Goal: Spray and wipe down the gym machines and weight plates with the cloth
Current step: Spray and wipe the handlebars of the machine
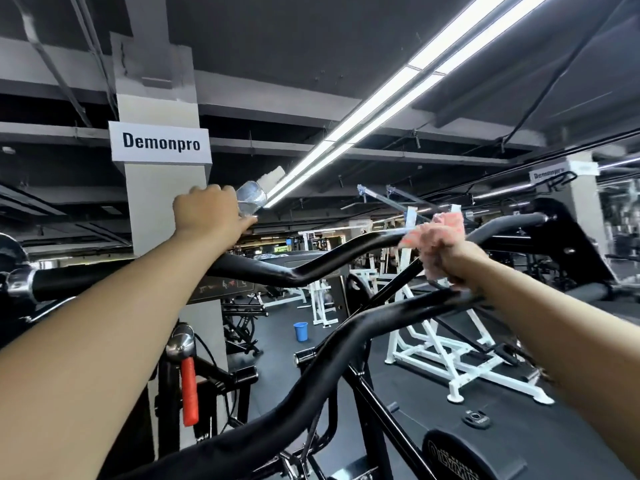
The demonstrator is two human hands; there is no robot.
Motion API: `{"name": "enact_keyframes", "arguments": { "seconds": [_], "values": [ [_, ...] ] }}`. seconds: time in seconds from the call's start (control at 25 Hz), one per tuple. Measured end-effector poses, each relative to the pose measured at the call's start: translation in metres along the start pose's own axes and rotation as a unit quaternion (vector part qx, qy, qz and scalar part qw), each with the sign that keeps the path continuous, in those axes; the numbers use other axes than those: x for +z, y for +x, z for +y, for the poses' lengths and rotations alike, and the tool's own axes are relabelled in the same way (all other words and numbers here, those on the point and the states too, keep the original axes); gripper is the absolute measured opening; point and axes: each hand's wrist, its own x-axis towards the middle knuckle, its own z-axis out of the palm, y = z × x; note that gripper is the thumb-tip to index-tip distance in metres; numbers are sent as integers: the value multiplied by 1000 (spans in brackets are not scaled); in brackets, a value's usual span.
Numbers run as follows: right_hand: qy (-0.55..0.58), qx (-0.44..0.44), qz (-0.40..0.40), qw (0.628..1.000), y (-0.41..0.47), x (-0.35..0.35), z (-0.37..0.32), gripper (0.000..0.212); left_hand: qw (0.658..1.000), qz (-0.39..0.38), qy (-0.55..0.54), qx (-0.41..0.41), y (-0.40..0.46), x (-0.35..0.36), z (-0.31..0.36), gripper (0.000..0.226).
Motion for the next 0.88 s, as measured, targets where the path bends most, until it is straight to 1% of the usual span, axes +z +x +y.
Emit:
{"name": "enact_keyframes", "arguments": {
  "seconds": [0.04,0.08,0.12,0.16,0.2,0.24,0.32,0.36,0.4,0.44,0.48,0.52,0.6,0.64,0.68,0.72,0.76,0.8,0.84,0.88],
  "values": [
    [152,33,-33,987,6,-6,4,33,1000,-9,-19,-1,2,1,5,57],
    [223,40,-71,971,6,-10,6,41,999,-22,-32,7,4,1,11,57],
    [210,46,-78,974,6,-16,8,47,998,-34,-36,23,5,2,19,57],
    [158,75,-65,982,6,-23,7,53,997,-44,-37,43,6,4,26,56],
    [104,124,-61,985,3,-29,5,57,996,-50,-37,60,6,7,32,55],
    [93,168,-57,980,0,-31,1,56,995,-56,-36,70,5,10,35,55],
    [92,194,-42,976,0,-29,-11,32,995,-69,-26,73,5,16,37,55],
    [113,187,-40,975,6,-26,-15,27,994,-75,-22,70,6,18,37,55],
    [150,177,-31,972,12,-21,-18,32,994,-82,-25,65,6,19,35,55],
    [192,171,-13,966,21,-15,-17,42,993,-92,-35,57,7,20,34,54],
    [253,173,2,952,28,-12,-17,49,992,-107,-52,46,8,21,33,53],
    [304,176,25,936,36,-11,-16,48,989,-125,-74,35,9,22,31,52],
    [378,174,85,905,45,-13,-14,30,978,-168,-125,18,11,24,28,49],
    [404,170,107,893,49,-14,-15,25,972,-185,-144,14,12,25,27,48],
    [430,170,113,879,54,-13,-13,30,968,-197,-158,11,12,26,27,47],
    [441,180,104,873,58,-12,-11,42,965,-203,-167,9,13,27,27,47],
    [441,180,105,873,63,-11,-13,52,963,-206,-175,7,14,27,27,48],
    [450,162,106,872,67,-8,-15,57,961,-207,-182,6,15,27,28,49],
    [466,136,115,867,71,-8,-16,57,960,-209,-187,5,15,27,28,50],
    [489,115,115,857,76,-8,-17,53,959,-209,-191,5,15,27,28,50]
  ]
}}
